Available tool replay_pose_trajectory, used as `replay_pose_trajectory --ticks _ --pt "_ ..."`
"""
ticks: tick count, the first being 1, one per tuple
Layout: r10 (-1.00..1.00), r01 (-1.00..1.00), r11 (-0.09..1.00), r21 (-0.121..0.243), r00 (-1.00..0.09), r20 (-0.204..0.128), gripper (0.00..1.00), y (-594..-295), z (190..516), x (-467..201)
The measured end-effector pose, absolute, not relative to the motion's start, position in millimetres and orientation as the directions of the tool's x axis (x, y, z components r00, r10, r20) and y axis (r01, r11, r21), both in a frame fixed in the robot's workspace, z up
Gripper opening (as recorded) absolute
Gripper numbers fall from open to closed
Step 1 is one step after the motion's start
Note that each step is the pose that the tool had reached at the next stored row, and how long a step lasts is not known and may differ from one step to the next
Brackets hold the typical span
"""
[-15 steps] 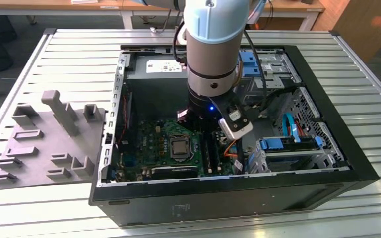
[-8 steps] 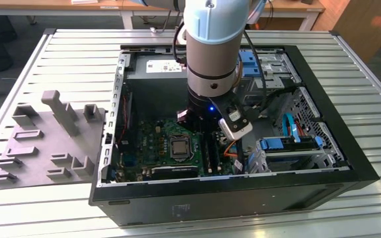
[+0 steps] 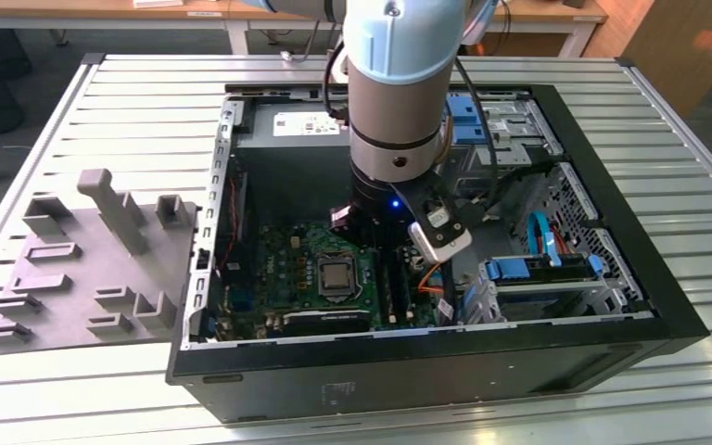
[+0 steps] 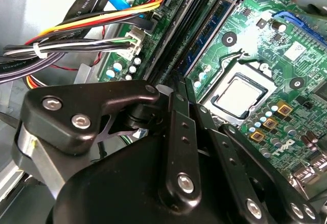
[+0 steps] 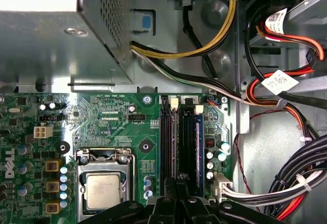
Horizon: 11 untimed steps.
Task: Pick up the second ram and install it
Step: 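Insert the second ram into the second slot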
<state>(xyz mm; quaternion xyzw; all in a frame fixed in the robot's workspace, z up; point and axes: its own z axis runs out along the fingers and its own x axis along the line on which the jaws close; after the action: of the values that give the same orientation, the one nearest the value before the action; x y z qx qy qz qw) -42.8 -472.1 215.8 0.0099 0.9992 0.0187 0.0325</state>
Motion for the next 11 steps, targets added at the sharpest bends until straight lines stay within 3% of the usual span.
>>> replay_pose_trajectory --ticks 2,4,11 --pt "0.021 0.019 0.999 0.039 -0.998 -0.065 0.13 -472 215 -43" --pt "0.021 0.019 0.999 0.038 -0.998 -0.065 0.25 -472 216 -43" --pt "0.021 0.019 0.999 0.038 -0.998 -0.065 0.25 -472 234 -43"
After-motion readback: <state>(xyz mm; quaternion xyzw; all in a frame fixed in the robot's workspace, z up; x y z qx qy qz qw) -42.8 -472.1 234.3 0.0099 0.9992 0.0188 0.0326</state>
